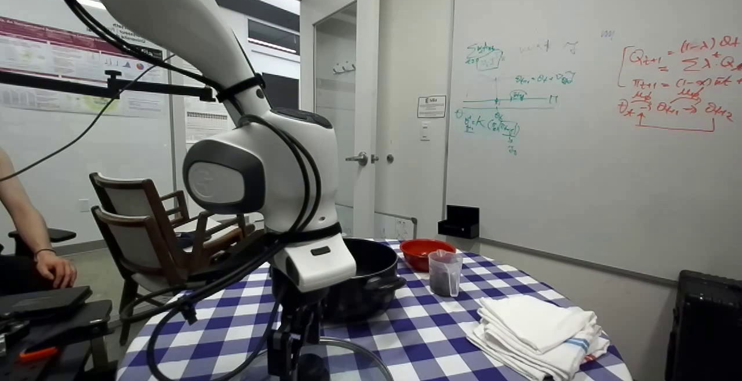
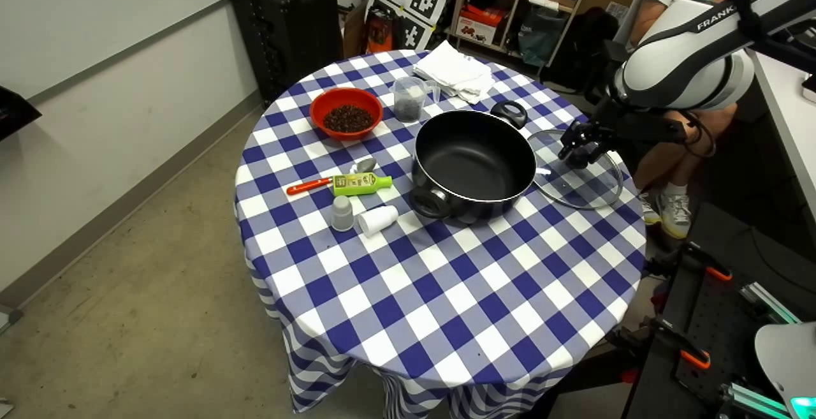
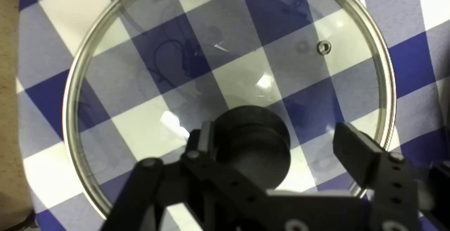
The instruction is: Uncover the pot
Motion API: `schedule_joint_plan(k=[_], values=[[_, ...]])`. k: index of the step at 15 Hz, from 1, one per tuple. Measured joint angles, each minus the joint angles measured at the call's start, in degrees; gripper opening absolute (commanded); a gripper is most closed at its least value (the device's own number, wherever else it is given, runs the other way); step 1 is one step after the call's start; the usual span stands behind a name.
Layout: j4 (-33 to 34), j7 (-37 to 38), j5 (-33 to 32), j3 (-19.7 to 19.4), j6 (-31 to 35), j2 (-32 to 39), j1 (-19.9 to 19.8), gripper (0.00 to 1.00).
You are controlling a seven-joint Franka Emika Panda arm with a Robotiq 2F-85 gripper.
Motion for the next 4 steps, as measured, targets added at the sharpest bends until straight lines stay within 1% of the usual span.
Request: schedule_joint_plan(k=[4], values=[[0.2,0.0,0.0,0.3,-0.1,0.2,-0.3,0.89]])
